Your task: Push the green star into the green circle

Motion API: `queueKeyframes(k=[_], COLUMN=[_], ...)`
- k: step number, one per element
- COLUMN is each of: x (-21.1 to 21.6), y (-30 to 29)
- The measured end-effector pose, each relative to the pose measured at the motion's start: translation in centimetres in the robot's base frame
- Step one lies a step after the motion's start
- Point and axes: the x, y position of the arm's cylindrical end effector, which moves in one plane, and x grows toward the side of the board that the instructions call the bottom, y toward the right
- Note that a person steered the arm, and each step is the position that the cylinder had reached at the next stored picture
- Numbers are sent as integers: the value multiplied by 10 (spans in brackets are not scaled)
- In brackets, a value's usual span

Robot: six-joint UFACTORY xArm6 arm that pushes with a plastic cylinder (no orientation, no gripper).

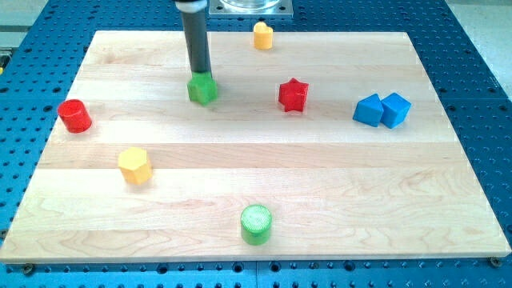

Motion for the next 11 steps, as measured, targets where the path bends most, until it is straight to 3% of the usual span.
queueKeyframes(k=[1, 4, 5, 8, 11], x=[5, 88, 92, 197, 197], y=[-3, 12, -14, 31, 37])
